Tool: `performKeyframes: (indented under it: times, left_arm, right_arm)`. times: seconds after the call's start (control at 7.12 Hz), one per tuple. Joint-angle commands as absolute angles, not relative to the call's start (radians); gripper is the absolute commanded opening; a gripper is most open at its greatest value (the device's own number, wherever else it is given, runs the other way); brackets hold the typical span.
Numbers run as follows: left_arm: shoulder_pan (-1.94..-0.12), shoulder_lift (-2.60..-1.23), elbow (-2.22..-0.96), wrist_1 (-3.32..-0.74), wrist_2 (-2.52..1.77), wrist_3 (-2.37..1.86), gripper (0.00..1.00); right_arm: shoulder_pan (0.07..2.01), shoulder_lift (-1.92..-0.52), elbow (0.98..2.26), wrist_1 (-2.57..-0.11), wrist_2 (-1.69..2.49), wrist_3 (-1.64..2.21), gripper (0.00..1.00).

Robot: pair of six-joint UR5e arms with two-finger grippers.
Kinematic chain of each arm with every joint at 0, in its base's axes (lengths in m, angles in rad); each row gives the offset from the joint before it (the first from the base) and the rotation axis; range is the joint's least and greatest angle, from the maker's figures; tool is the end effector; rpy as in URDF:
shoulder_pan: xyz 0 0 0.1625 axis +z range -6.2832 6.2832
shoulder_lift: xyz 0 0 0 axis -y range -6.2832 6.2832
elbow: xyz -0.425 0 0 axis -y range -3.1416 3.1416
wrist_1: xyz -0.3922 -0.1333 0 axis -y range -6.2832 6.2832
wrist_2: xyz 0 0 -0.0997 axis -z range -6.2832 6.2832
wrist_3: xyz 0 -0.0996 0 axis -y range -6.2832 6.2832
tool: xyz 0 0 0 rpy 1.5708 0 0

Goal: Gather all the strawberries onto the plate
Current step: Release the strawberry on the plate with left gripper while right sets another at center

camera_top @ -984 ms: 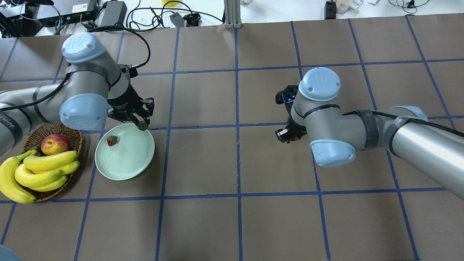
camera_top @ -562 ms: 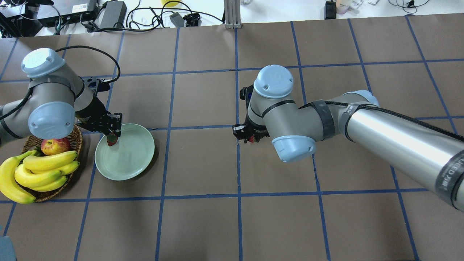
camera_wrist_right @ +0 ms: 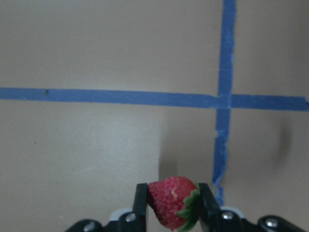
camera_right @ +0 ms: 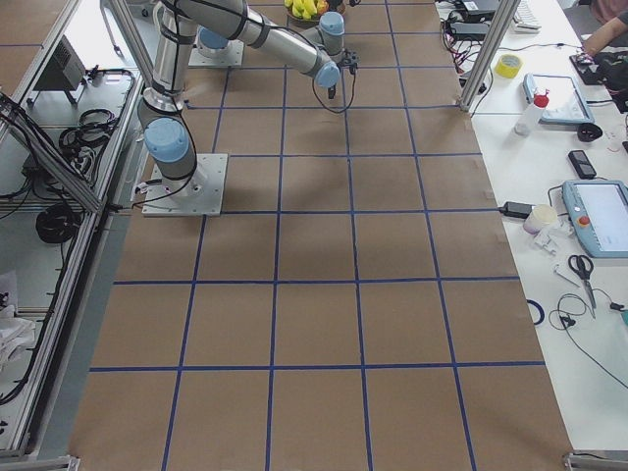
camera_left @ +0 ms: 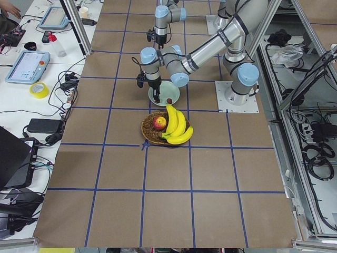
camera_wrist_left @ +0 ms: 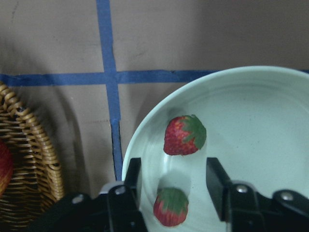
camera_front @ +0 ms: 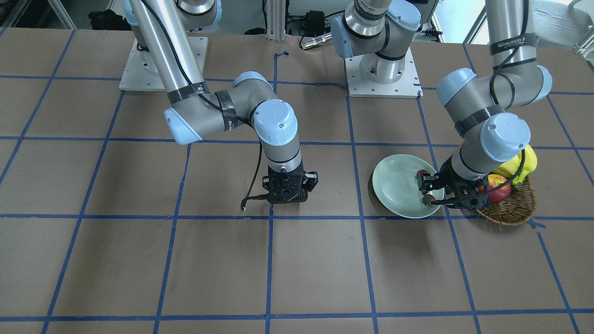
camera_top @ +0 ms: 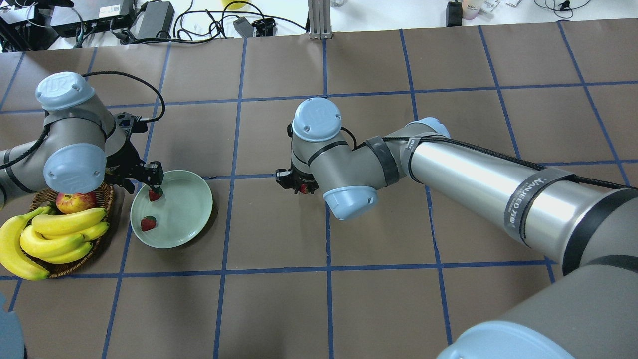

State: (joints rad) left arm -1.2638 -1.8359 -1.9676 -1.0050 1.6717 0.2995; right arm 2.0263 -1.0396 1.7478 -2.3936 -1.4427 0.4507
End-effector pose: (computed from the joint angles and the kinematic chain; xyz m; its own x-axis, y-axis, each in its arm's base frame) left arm 0.0368 -0.5238 0.2234 -0.9977 0.0015 -0.0675 -0.0067 0.9926 0.1213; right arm 0.4054 -0.4957 0.1871 -0.9863 -0.0159 -0.1640 -0.0082 0.9988 -0.0477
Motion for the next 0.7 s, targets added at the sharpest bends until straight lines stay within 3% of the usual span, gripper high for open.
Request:
performKeyframes:
  times: [0.0, 0.14, 0.56]
  left_arm:
    - [-1.361, -1.803, -1.944, -1.005, 1.660, 0.203, 0.73]
    - [-1.426, -1.792, -1.916, -1.012, 1.640, 0.166, 0.73]
    - [-1.463, -1.781, -1.902, -1.028, 1.634, 0.158, 0.73]
  right_arm:
    - [2.033, -1.020, 1.729, -2.382, -1.440, 0.462, 0.81]
    - [2.033, -1.025, 1.729, -2.341, -1.440, 0.453, 0.97]
    - [1.937, -1.156, 1.736, -2.176, -1.477, 0.237, 0.99]
